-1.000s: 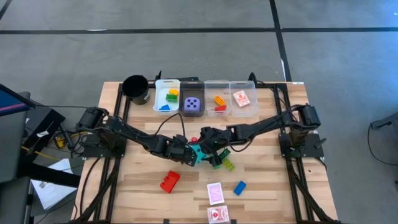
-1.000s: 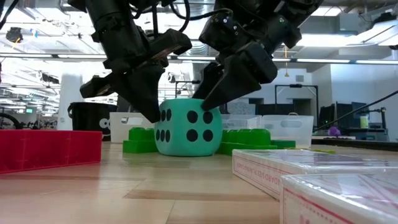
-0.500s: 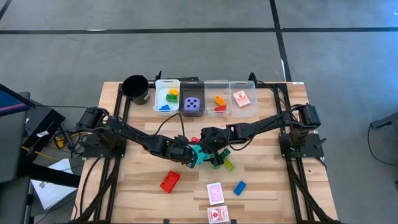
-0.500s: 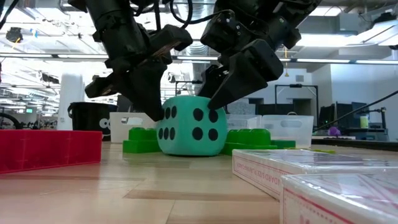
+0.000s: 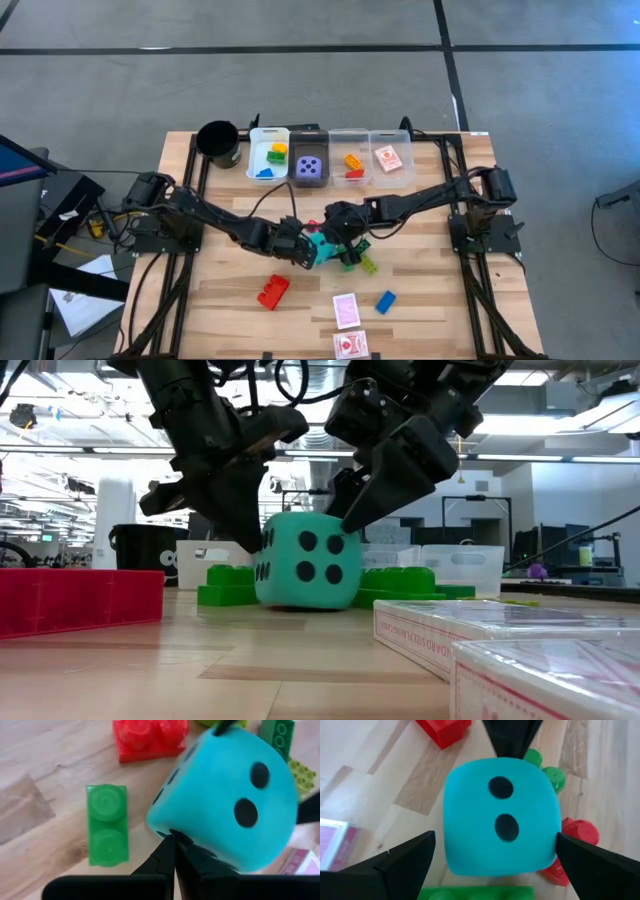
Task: Pick & Place Toys
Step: Put the blue dice into the black transparent bin
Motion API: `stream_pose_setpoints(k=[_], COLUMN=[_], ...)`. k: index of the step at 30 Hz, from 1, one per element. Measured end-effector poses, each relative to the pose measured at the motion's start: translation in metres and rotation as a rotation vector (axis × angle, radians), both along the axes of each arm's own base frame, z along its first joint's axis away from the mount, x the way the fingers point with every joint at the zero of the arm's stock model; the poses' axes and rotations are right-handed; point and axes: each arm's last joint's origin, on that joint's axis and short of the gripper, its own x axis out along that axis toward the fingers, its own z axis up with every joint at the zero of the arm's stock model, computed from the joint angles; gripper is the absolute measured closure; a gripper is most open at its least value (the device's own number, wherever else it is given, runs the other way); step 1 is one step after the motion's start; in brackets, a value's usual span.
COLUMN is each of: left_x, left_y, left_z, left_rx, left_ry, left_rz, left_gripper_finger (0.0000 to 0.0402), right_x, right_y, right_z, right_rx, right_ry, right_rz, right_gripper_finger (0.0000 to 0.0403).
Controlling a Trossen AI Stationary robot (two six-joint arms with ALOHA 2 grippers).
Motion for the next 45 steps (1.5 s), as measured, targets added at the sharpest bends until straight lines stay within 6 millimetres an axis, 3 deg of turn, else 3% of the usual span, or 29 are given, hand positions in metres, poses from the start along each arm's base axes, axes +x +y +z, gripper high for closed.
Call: stream_pose_setpoints(k=[10, 19, 22, 34, 45], left_x=[-0.001, 0.001, 0.002, 0.003, 0.003], left_y=[0.014, 0.015, 0.015, 0.014, 0.014], left_z=[-0.002, 0.0, 0.0, 0.001, 0.0], left_rx=[0.03, 0.035, 0.032, 0.022, 0.024], left_ry=[0.042, 0.025, 0.014, 0.0, 0.005], left_rz=[0.027, 0.027, 0.026, 0.027, 0.024], left_gripper_finger=[0.0402, 0.0402, 0.0401, 0.0401, 0.0401], right_x=[-0.002, -0.005, -0.002, -0.002, -0.007], right_y=[0.001, -0.003, -0.003, -0.002, 0.032], right_z=[-0.001, -0.013, -0.005, -0.006, -0.005], right_rx=[0.043, -0.029, -0.012, 0.017, 0.086], right_ry=[0.032, 0.089, 0.047, 0.056, 0.081], right_rz=[-0.046, -0.142, -0.166, -0.208, -0.267], right_gripper_finger=[0.0003, 0.0003, 0.0003, 0.0003, 0.0003])
